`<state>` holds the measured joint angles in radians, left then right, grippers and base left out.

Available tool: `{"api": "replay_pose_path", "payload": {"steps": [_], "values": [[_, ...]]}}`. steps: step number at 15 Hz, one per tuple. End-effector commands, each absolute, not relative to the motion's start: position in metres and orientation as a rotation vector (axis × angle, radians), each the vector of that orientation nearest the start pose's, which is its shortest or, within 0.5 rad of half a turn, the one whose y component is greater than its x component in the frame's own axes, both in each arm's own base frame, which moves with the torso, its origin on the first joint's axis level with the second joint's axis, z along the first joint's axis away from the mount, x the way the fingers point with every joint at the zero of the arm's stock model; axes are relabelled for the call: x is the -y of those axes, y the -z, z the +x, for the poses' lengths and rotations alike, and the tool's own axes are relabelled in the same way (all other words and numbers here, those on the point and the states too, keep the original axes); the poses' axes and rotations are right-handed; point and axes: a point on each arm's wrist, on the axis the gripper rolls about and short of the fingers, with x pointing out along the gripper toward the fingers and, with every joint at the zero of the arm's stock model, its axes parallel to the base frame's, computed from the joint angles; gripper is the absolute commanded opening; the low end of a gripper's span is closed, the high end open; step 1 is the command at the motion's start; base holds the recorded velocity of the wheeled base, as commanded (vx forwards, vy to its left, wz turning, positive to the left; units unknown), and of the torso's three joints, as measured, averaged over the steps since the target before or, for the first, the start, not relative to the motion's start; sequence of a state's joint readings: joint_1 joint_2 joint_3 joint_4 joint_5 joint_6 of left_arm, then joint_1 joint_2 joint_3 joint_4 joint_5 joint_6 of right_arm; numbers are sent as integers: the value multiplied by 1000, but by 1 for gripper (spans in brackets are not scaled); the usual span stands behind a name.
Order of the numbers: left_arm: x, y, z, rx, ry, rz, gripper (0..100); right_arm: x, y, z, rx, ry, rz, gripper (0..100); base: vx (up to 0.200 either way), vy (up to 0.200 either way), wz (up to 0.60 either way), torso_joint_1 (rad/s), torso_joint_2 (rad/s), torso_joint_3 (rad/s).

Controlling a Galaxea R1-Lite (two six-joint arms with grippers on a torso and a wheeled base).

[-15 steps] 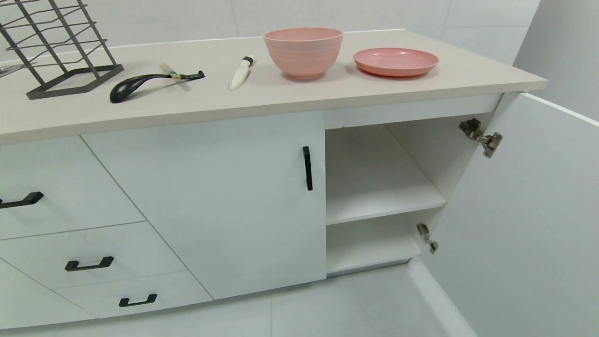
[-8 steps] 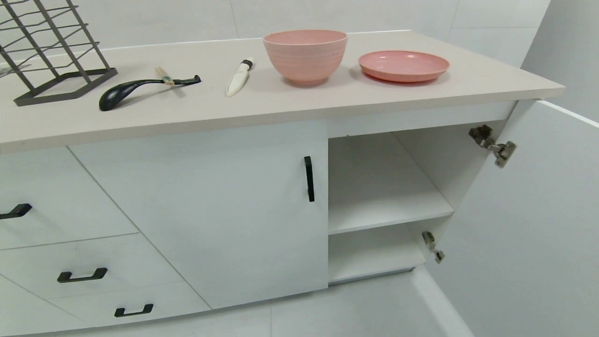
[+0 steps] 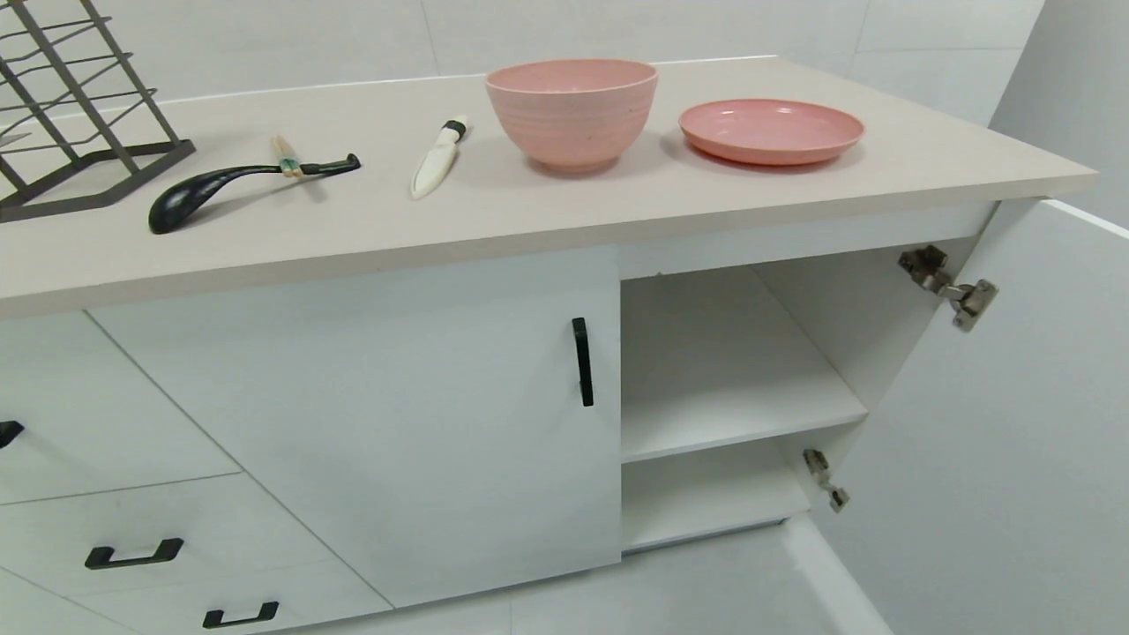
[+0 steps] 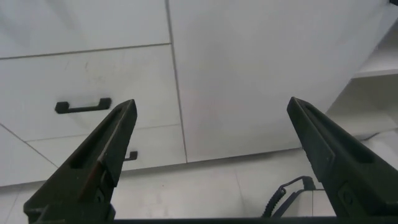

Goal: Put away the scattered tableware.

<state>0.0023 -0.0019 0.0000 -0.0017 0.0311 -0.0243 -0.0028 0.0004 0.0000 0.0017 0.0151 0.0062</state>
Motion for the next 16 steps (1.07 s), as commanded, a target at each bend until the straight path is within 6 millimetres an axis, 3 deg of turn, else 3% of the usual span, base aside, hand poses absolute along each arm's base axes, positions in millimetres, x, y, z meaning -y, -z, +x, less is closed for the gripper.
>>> {"api": "replay_pose_path", "payload": {"steps": [1, 4, 12, 16], "values": [[-1, -76, -23, 2, -34, -25, 100, 0, -75, -23, -2, -12, 6, 100, 0, 0, 0, 0, 0, 0], [-1, -76, -23, 2, -34, -28, 100, 0, -75, -23, -2, -12, 6, 100, 0, 0, 0, 0, 0, 0], [-1, -76, -23, 4, -34, -28, 100, 0, -76, -23, 0, -12, 5, 100, 200, 0, 0, 2, 2, 5], [-1, -76, -23, 4, -34, -29, 100, 0, -75, -23, -2, -12, 5, 100, 0, 0, 0, 0, 0, 0]]}}
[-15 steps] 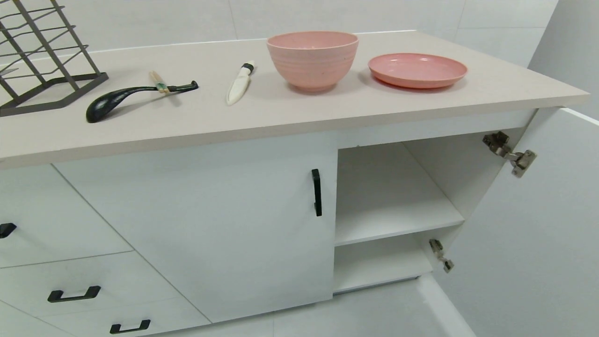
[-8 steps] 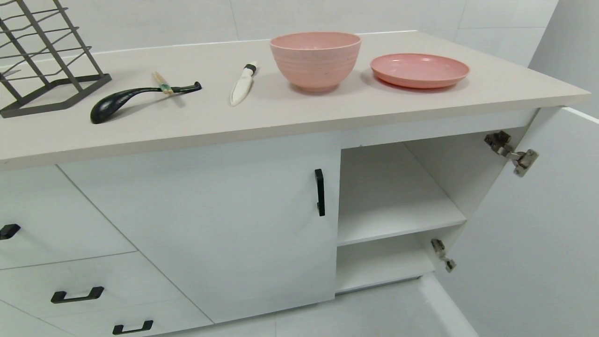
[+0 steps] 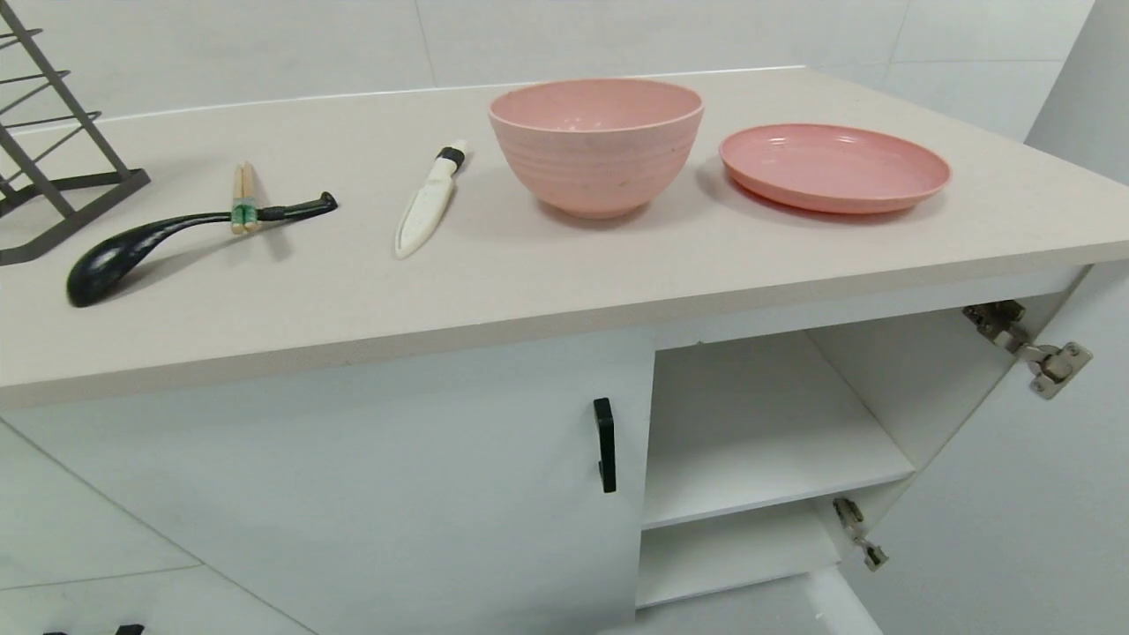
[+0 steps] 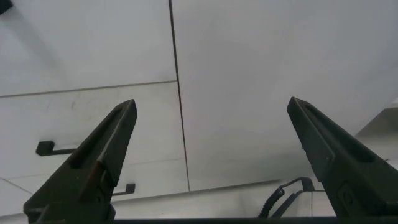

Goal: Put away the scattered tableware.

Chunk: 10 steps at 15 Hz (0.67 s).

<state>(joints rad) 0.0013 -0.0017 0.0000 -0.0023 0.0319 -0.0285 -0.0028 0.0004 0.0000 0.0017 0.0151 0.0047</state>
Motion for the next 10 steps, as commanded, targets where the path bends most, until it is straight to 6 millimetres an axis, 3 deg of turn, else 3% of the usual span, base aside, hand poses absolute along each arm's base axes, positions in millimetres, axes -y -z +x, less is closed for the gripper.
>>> {"api": "replay_pose_path", "payload": {"steps": [1, 7, 10], "values": [[-1, -76, -23, 4, -34, -29, 100, 0, -75, -23, -2, -12, 5, 100, 0, 0, 0, 0, 0, 0], [-1, -76, -23, 4, -34, -31, 100, 0, -75, -23, -2, -12, 5, 100, 0, 0, 0, 0, 0, 0], [-1, -76, -23, 4, -34, -31, 100, 0, -75, -23, -2, -11, 5, 100, 0, 0, 0, 157, -111, -38]]}}
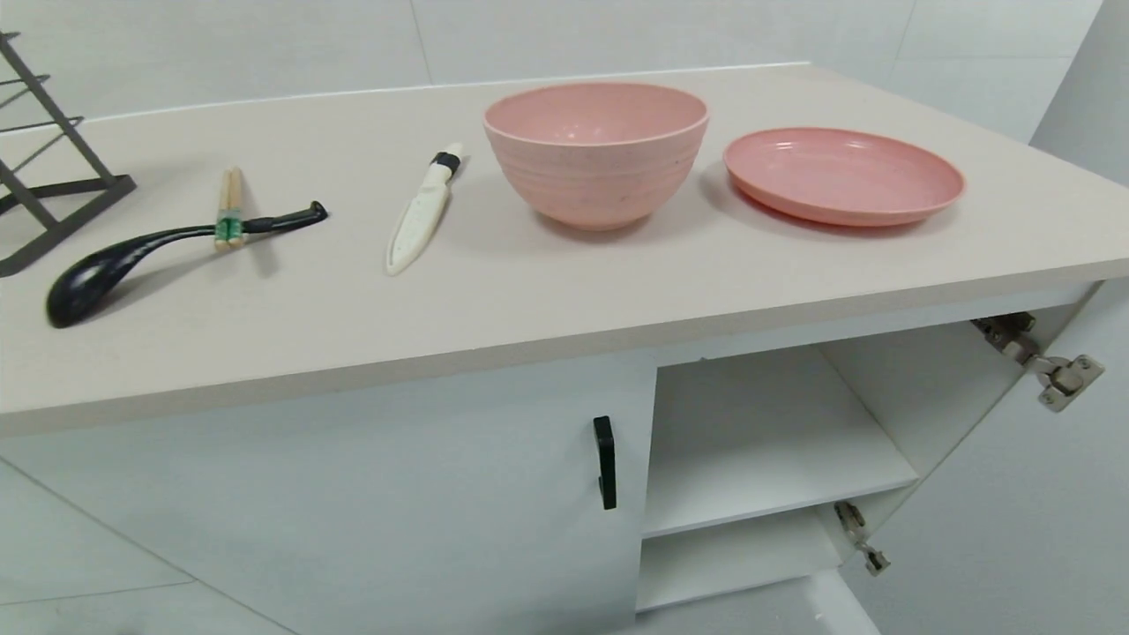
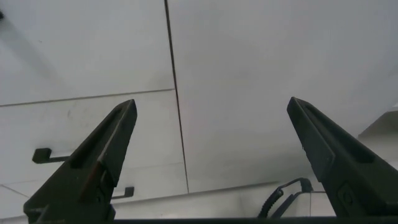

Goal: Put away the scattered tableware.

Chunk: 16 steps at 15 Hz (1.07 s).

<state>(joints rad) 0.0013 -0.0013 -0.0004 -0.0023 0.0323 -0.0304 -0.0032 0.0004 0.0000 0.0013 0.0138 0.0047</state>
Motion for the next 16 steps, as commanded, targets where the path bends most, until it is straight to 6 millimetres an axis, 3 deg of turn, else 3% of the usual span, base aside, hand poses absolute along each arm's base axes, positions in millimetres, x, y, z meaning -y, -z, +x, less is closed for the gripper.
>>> {"api": "replay_pose_path", "payload": {"steps": [1, 11, 13, 16], "values": [[-1, -76, -23, 4, -34, -31, 100, 0, -75, -23, -2, -11, 5, 100, 0, 0, 0, 242, -22, -105], [-1, -76, -23, 4, -35, -35, 100, 0, -75, -23, -2, -11, 5, 100, 0, 0, 0, 226, -495, -204], [-1, -76, -23, 4, -35, -35, 100, 0, -75, -23, -2, -11, 5, 100, 0, 0, 0, 51, -481, -212], [-1, -76, -23, 4, -35, -35, 100, 0, -75, -23, -2, -11, 6, 100, 0, 0, 0, 356, -486, -220]]}}
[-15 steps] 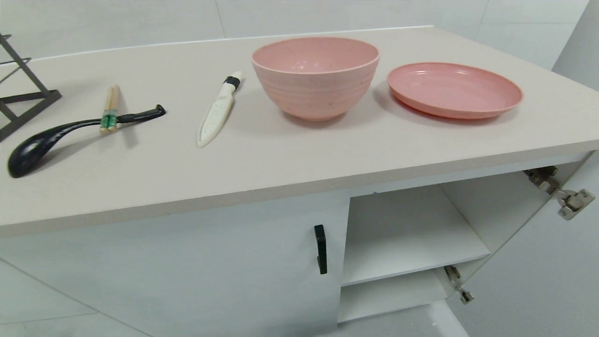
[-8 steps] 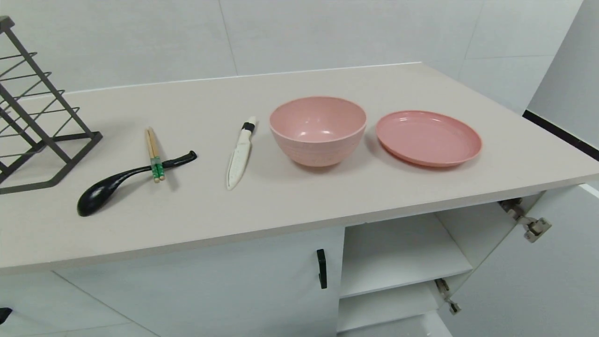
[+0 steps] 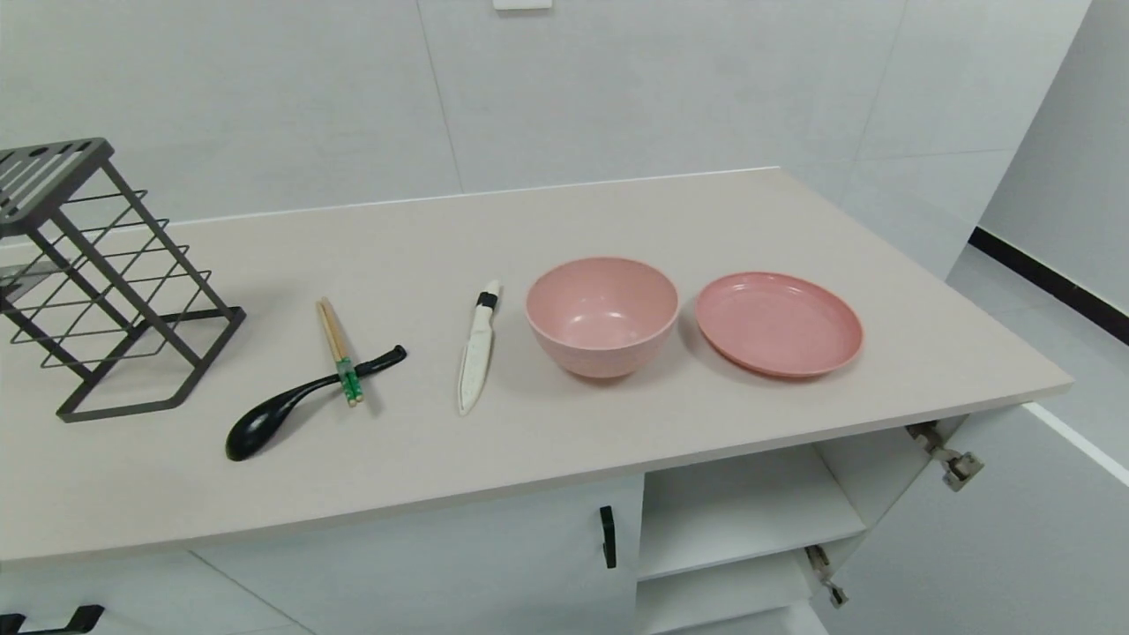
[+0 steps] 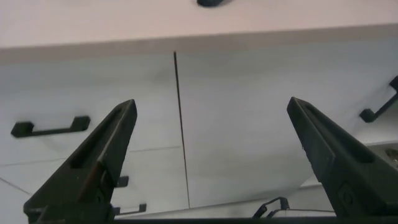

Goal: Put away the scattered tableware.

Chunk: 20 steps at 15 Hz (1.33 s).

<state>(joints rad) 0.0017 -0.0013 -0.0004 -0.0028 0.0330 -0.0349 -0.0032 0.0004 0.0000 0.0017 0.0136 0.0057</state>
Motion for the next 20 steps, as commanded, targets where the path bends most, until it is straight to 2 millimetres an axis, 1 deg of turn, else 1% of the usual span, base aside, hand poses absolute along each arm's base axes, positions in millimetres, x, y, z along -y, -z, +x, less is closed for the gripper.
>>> {"api": "replay_pose_path", "payload": {"steps": [1, 16, 20], "values": [[-1, -76, -23, 4, -35, -35, 100, 0, -75, -23, -2, -11, 6, 100, 0, 0, 0, 383, -476, -246], [-1, -76, -23, 5, -35, -35, 100, 0, -75, -23, -2, -11, 5, 100, 0, 0, 0, 298, -549, -265], [-1, -76, -23, 5, -35, -35, 100, 0, -75, -23, -2, -12, 3, 100, 0, 0, 0, 223, -431, -211]]}}
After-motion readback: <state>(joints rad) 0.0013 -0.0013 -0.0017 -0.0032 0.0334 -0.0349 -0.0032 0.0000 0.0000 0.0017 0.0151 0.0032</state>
